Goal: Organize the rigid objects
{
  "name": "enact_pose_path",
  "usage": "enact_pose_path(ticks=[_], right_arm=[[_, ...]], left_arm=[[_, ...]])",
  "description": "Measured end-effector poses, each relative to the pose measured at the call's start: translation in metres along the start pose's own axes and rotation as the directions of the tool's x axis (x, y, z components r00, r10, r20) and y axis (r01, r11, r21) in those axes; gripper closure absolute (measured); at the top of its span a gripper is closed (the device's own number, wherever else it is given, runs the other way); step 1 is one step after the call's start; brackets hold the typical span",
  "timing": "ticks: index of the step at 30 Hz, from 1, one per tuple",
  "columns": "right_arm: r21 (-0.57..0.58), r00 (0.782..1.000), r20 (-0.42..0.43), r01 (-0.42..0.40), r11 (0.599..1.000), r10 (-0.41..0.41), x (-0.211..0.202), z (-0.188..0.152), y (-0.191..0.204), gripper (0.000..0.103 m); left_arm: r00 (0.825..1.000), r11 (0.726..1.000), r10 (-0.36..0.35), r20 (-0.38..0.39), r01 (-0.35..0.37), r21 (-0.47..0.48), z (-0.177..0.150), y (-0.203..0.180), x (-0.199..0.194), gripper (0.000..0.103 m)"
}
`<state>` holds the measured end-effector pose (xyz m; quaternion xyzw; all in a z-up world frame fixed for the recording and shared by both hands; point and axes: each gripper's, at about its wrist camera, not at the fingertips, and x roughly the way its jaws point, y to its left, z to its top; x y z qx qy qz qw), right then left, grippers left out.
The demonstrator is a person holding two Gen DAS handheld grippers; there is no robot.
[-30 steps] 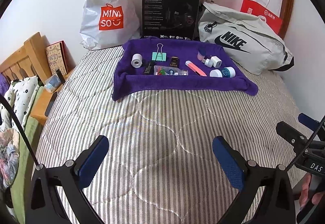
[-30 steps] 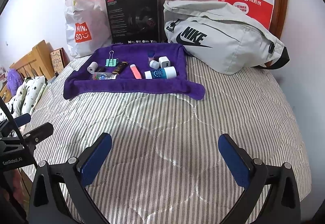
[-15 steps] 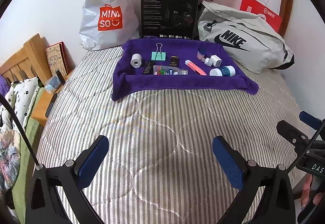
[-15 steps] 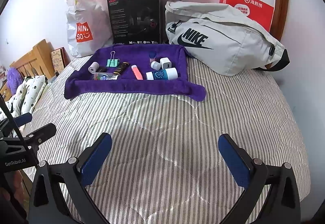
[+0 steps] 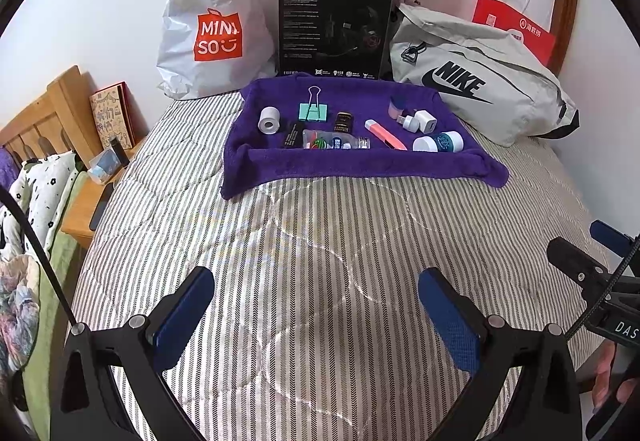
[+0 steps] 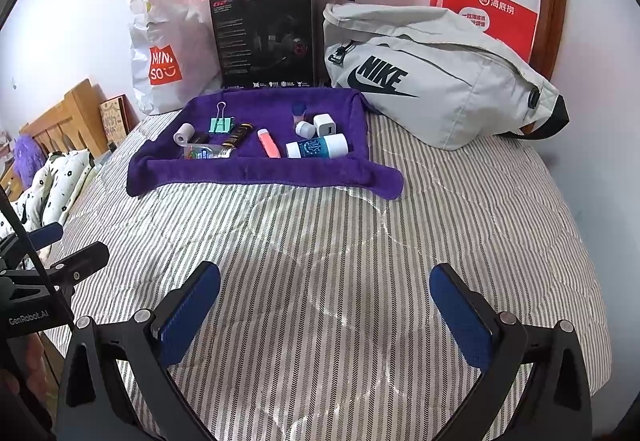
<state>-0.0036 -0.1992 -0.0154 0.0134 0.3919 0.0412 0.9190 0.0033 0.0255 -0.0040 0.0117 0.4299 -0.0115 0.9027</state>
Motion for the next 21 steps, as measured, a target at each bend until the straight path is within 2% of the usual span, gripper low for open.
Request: enact_pose_path(ticks=[21], right_arm=[[-0.008, 1.0, 0.0, -0.008, 1.0, 0.008, 0.0002, -0.0007, -0.0007, 0.0]], left_arm=[[1.0, 1.0, -0.004, 0.007, 0.004, 0.006, 0.0001, -0.002, 0.0, 0.0]])
